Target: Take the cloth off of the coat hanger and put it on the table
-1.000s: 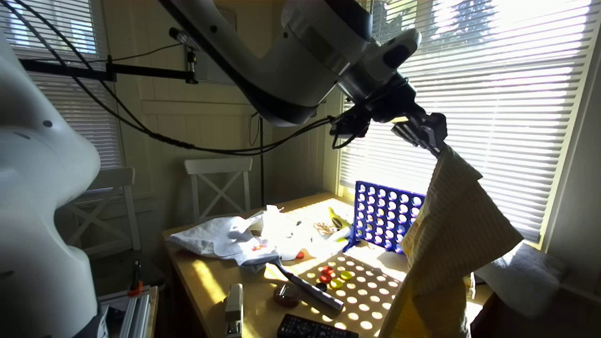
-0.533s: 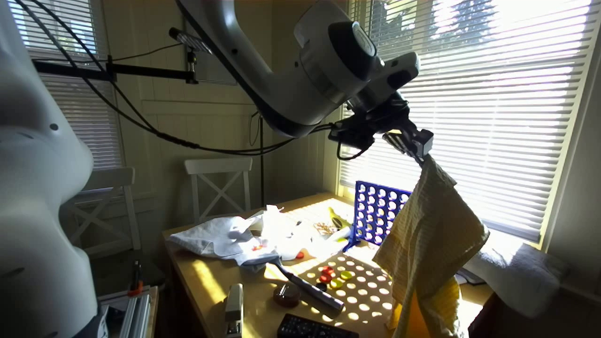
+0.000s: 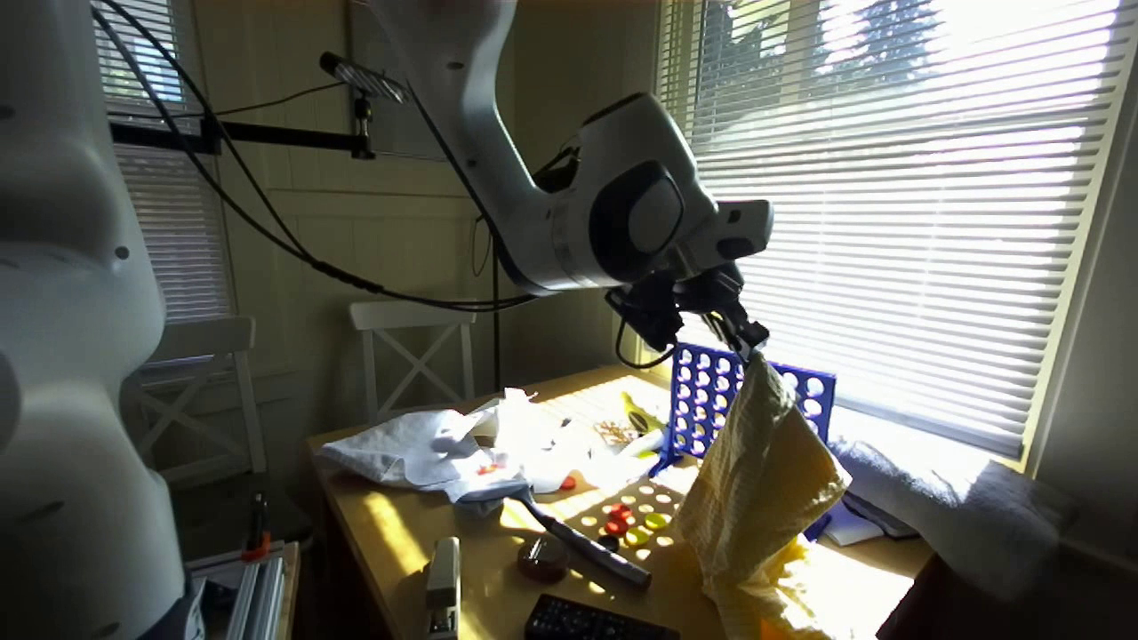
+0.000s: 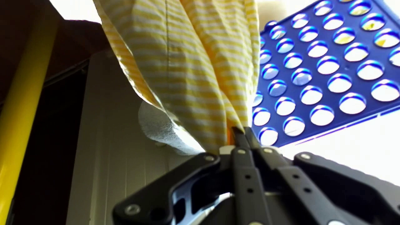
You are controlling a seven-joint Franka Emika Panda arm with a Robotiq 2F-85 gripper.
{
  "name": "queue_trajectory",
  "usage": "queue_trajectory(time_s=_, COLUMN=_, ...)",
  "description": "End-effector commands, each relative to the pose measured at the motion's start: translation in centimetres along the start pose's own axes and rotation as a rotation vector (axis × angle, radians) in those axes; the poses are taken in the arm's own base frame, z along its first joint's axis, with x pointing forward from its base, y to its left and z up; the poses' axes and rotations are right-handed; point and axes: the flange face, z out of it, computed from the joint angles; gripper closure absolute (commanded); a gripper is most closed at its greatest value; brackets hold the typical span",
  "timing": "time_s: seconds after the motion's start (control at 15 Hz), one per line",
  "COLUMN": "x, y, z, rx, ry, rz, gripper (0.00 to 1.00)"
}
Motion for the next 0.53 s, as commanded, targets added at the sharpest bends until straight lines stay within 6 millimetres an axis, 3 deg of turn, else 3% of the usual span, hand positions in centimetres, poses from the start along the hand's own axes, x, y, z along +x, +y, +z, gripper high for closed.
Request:
queue_trajectory(time_s=0.0, x=-1.1, y=-2.7, z=1.1, rx=0.035, ry=-0.078, rz=0.033, gripper=1.00)
queue_trajectory(time_s=0.2, x=0.2, y=-2.4, z=0.7, rx=0.045, ry=-0.167, rz=0.068, gripper=1.00)
queue_trajectory(time_s=0.47, x=2.7, y=2.9, z=-0.1, rx=0.004, ry=-0.275, rz=0.116, gripper=1.00)
